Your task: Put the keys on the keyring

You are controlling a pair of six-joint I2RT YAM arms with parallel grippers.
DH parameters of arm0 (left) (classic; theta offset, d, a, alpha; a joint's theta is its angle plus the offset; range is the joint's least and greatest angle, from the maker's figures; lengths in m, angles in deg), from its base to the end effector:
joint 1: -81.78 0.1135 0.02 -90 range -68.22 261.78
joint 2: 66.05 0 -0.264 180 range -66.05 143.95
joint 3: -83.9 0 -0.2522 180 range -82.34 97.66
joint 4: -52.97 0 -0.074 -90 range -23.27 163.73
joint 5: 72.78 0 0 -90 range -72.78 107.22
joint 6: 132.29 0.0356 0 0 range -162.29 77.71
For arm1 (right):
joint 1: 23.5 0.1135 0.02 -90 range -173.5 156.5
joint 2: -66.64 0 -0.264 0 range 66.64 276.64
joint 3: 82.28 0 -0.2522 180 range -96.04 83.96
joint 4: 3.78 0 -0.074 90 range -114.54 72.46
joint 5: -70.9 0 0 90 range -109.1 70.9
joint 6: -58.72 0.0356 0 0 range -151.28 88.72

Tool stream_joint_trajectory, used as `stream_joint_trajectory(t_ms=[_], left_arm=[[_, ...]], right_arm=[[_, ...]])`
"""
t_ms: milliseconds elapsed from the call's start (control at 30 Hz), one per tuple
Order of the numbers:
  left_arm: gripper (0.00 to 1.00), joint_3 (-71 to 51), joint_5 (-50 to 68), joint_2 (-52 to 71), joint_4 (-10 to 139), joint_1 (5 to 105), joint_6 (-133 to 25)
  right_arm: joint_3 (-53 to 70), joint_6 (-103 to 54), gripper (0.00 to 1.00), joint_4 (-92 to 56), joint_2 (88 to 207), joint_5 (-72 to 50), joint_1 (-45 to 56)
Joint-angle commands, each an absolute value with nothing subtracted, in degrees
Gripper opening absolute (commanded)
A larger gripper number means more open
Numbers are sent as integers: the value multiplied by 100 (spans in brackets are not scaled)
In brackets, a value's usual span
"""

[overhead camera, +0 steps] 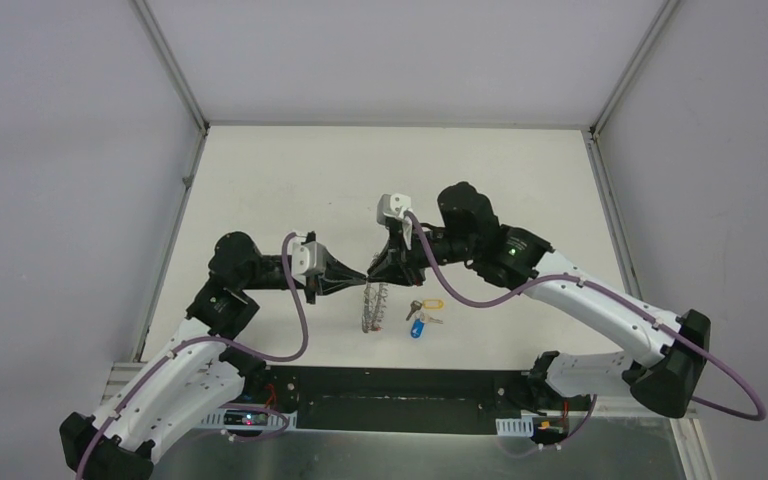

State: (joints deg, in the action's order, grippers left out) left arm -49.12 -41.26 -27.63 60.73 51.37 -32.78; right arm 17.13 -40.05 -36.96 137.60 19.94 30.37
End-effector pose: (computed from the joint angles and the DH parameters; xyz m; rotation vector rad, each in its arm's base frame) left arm 0.1184 -0.1047 0.3164 1.2695 1.0827 -1.0657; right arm 0.1445 0.2359 0.3646 -1.4530 1.4841 1.1706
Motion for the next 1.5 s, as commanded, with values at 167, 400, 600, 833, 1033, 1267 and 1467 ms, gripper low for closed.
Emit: stream_joint_trajectory(t_ms=[167, 400, 600, 833, 1033, 1267, 1467], left_arm=[[0, -4673, -3812, -3367, 6502, 5076, -2721], [0, -4905, -3939, -3968, 6828, 5076, -965], [0, -4989, -3828, -4258, 6885, 5076, 75], [0, -4788, -3746, -4104, 6933, 5076, -563], [0, -4432, -3221, -3614, 6909, 5076, -2839], [0, -4530, -2354, -3211, 6087, 5076, -5431], [0, -5226, -1901, -3300, 4380, 5076, -6787]], right_arm=[[2181, -3976, 71, -2888, 12856, 1203, 3017], [2339, -4122, 76, -2906, 12656, 1358, 3020], [2349, -4103, 81, -2906, 12701, 1516, 3021], [2323, -4073, 83, -2890, 12752, 1684, 3023], [2411, -3833, 77, -2537, 12837, 1895, 3020], [2402, -3674, 66, -2320, 12980, 1976, 3023], [2596, -3510, 68, -2069, 12852, 1508, 3020]])
